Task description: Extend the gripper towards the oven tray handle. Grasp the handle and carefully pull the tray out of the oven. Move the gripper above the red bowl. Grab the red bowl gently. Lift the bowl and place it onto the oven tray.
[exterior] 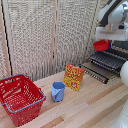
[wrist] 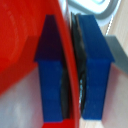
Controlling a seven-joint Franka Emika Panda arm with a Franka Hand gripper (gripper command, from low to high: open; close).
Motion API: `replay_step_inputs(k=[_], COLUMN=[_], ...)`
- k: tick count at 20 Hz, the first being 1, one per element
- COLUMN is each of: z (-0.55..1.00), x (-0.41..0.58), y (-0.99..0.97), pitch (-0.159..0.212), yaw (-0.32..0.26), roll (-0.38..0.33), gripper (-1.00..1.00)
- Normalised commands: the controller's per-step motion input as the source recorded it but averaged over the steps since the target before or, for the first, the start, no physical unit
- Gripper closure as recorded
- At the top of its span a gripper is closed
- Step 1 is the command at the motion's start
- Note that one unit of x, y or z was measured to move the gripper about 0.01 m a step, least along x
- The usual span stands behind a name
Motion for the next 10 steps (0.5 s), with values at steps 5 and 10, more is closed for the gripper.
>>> replay_step_inputs(k=[5,10], z=[-0.15,0.00], x=[0.000,0.000], y=[-0.70,-0.39], pitch=[0.003,-0.018], yaw=[-0.050,-0.005], roll=[0.045,0.026], gripper=[1.00,-1.00])
